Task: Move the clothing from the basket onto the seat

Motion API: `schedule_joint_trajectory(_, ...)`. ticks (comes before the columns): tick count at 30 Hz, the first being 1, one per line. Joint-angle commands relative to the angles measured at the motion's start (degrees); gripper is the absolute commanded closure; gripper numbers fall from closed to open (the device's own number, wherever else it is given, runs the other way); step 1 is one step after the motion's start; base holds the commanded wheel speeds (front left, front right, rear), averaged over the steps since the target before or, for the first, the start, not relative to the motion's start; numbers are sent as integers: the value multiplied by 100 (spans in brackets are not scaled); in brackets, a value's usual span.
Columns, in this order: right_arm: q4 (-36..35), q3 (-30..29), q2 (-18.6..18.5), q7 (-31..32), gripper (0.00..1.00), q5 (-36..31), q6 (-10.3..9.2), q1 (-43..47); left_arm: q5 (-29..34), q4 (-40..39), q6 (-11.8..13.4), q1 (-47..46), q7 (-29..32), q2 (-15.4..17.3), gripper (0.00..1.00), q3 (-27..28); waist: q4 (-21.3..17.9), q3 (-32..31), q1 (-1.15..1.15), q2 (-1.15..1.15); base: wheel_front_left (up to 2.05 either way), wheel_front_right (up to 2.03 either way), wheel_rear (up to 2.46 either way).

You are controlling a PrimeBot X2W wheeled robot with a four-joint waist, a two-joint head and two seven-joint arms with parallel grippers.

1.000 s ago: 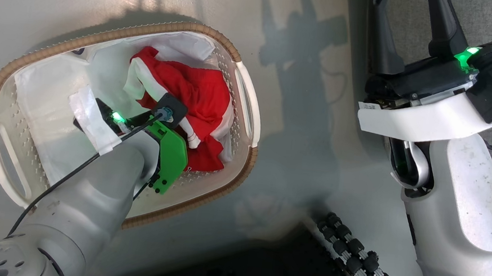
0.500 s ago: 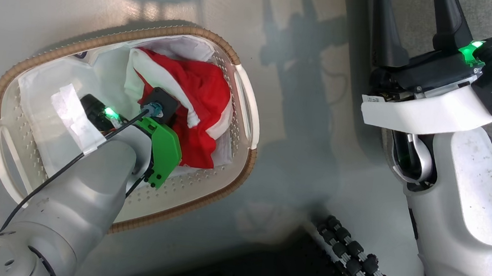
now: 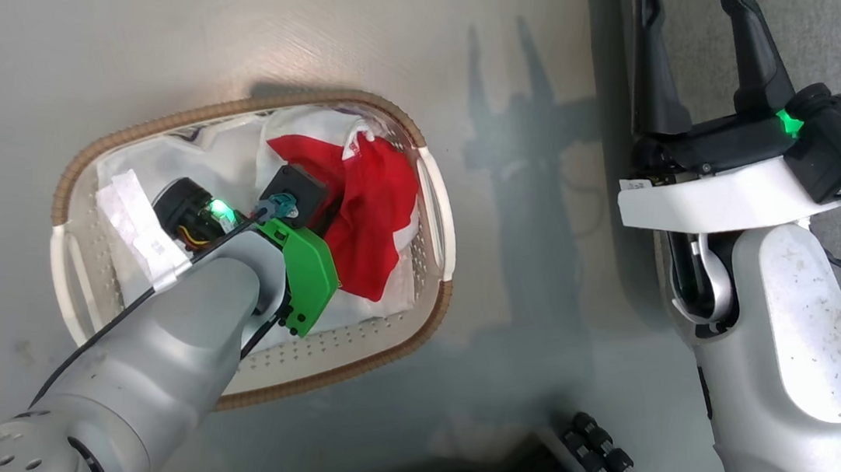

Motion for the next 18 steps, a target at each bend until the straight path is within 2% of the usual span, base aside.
schedule_joint_trajectory(1,39,-25,-19,-28,0,-56,-8,103,-47,-46,-15,101,-39,8,100,-4,203,-363,0,0,0,0,0)
schedule_joint_trajectory(9,237,-133,-21,-29,0,-166,-8,319,-72,-482,-15,320,-70,70,100,226,403,-934,0,0,0,0,0)
schedule_joint_trajectory(18,446,-310,-21,-28,0,-328,-8,685,291,-1047,-15,780,-67,193,100,924,664,-1568,0,0,0,0,0)
